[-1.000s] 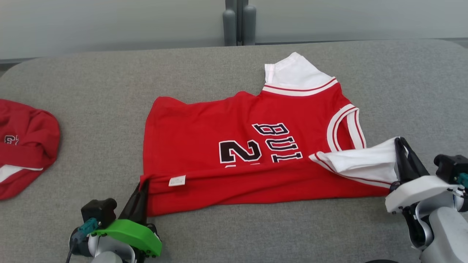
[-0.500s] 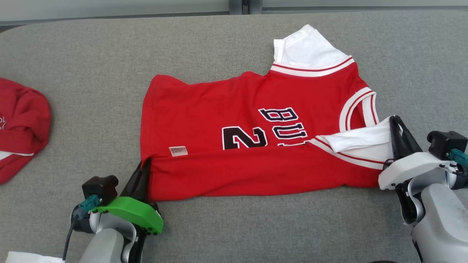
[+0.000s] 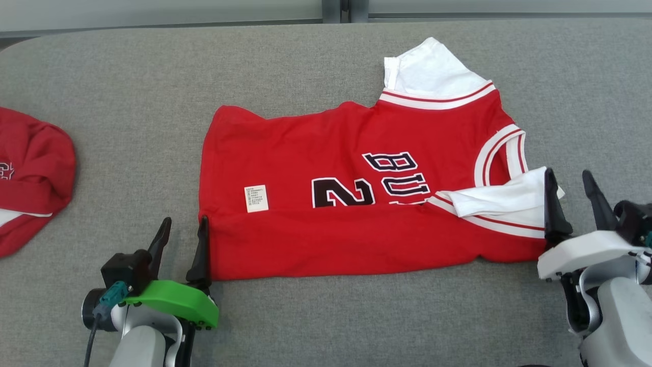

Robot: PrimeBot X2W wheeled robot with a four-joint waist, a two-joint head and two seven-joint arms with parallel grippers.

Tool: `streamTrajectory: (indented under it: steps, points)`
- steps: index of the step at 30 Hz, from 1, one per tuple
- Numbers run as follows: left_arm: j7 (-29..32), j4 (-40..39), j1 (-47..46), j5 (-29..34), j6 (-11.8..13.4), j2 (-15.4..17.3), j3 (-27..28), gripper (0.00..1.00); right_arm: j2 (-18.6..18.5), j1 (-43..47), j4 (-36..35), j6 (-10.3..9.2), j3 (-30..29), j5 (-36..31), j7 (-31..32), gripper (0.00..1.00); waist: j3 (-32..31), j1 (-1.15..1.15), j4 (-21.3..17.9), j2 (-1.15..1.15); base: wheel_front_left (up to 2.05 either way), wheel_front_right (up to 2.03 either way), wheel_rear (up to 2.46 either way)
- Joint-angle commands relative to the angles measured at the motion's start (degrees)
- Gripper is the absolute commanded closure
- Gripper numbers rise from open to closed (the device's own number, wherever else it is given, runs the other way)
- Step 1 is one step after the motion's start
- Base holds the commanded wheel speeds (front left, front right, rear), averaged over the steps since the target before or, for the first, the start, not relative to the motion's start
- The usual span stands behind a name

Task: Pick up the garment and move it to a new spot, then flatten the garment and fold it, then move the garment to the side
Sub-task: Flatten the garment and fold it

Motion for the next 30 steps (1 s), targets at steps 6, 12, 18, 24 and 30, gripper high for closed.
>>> streamTrajectory:
  steps: [6, 12, 18, 24, 30]
  points:
    - [0.0, -3.3, 4.1, 3.0, 0.1, -1.3, 1.8, 0.00, 0.7, 7.1, -1.0, -0.09, 0.6, 0.0, -0.2, 0.00, -1.2, 0.00, -0.4, 0.00, 0.00, 0.00, 0.00]
    - [0.0, -4.9, 6.4, 4.2, 0.1, -2.3, 2.0, 0.00, 1.1, 9.1, 1.4, -0.09, 1.7, -0.3, -0.2, 0.00, -1.4, 0.00, -0.7, 0.00, 0.00, 0.00, 0.00]
    - [0.0, -4.5, 5.7, 4.2, 0.1, -2.5, 0.2, 0.00, 1.3, 7.1, 8.1, -0.09, 2.1, -0.6, 0.0, 0.00, -0.8, 0.00, 0.3, 0.00, 0.00, 0.00, 0.00]
    - [0.0, -3.7, 5.1, 3.4, 0.1, -2.6, -0.5, 0.00, 0.6, 5.2, 12.5, -0.04, 6.8, 1.7, 0.2, 1.00, -0.4, 0.00, 0.9, 0.00, 0.00, 0.00, 0.00]
    - [0.0, -2.7, 6.1, 2.7, 0.1, -2.6, -0.6, 0.00, -1.2, 5.3, 11.8, -0.12, 7.2, 3.6, 0.2, 1.00, -0.9, 0.00, 1.1, 0.00, 0.00, 0.00, 0.00]
